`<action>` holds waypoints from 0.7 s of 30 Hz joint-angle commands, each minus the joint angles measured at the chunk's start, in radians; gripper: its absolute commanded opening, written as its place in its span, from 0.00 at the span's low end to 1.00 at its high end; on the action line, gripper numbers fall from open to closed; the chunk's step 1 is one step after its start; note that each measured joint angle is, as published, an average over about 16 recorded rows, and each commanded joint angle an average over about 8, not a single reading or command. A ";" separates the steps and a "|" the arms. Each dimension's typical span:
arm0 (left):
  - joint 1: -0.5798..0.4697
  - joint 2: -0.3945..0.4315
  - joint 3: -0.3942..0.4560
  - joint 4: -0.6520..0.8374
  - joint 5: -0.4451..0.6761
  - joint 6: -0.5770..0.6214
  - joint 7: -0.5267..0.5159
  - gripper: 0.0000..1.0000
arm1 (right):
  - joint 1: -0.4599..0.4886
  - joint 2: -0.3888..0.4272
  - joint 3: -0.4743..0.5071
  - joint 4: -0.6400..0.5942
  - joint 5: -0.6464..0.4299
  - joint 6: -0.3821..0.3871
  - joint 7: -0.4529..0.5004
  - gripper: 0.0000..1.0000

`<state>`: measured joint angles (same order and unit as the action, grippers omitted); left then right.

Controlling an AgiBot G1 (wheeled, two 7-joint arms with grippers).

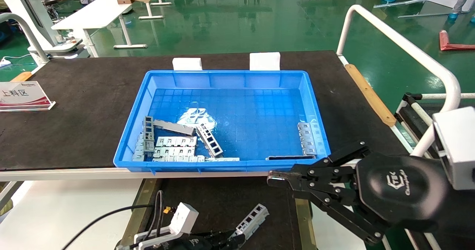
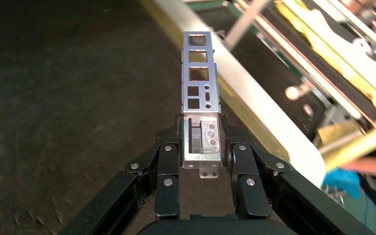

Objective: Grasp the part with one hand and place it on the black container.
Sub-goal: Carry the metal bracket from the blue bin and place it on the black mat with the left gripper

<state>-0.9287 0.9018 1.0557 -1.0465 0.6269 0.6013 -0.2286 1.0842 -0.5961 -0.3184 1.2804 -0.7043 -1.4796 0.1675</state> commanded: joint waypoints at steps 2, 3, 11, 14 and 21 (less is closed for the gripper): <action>0.018 0.033 0.001 0.015 -0.008 -0.066 -0.020 0.00 | 0.000 0.000 0.000 0.000 0.000 0.000 0.000 0.00; 0.021 0.044 0.001 0.022 -0.011 -0.086 -0.027 0.00 | 0.000 0.000 0.000 0.000 0.000 0.000 0.000 0.00; 0.038 0.130 -0.012 0.063 -0.042 -0.218 -0.069 0.00 | 0.000 0.000 0.000 0.000 0.000 0.000 0.000 0.00; 0.044 0.157 -0.019 0.073 -0.051 -0.268 -0.078 0.00 | 0.000 0.000 -0.001 0.000 0.000 0.000 0.000 0.00; 0.057 0.216 -0.036 0.092 -0.071 -0.378 -0.097 0.00 | 0.000 0.000 -0.001 0.000 0.001 0.000 0.000 0.00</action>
<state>-0.8731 1.1163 1.0202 -0.9554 0.5565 0.2290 -0.3259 1.0843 -0.5958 -0.3191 1.2804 -0.7038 -1.4793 0.1671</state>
